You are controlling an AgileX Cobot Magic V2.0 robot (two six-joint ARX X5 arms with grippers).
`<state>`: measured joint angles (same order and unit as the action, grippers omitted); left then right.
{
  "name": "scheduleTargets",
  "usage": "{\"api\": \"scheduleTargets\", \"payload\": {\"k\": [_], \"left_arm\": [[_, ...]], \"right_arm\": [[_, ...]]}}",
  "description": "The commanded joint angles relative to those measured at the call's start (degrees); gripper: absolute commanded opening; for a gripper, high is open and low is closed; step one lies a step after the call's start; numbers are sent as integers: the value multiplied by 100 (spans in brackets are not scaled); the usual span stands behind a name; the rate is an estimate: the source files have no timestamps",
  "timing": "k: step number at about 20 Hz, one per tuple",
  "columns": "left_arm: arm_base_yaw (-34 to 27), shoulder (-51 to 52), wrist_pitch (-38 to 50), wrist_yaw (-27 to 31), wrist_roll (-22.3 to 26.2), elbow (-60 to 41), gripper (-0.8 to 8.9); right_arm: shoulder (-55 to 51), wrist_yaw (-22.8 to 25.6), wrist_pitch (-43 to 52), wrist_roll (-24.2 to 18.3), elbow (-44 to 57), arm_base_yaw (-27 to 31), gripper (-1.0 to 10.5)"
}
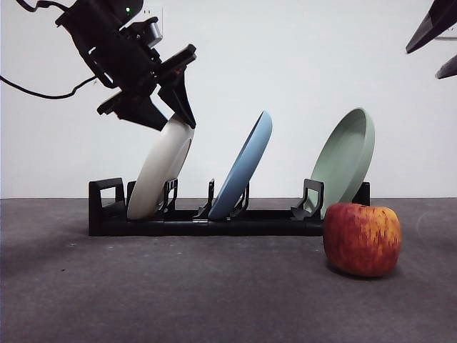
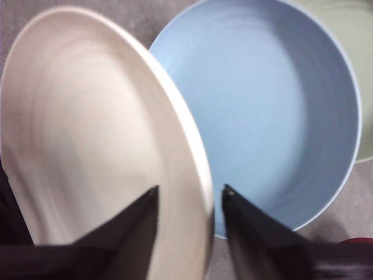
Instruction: Take the yellow plate from the plate rack,put the plate on the table,take the apple from the table,put the apple in the plate
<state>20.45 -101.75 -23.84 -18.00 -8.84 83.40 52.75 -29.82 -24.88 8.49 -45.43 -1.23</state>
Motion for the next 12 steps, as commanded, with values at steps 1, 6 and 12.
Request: {"api": "scheduleTargets", "payload": {"k": [1,6,12], "left_arm": [[24,7,37,-33,52,35,-8],[96,374,-190,-205,52,35,-9],[332,1797,-1161,-804,74,35,-9]], "right_arm": [[9,17,17,-48,-22,0,257],[9,26,17,-48,-22,0,257],[9,24,17,-46,-22,4,257]]}}
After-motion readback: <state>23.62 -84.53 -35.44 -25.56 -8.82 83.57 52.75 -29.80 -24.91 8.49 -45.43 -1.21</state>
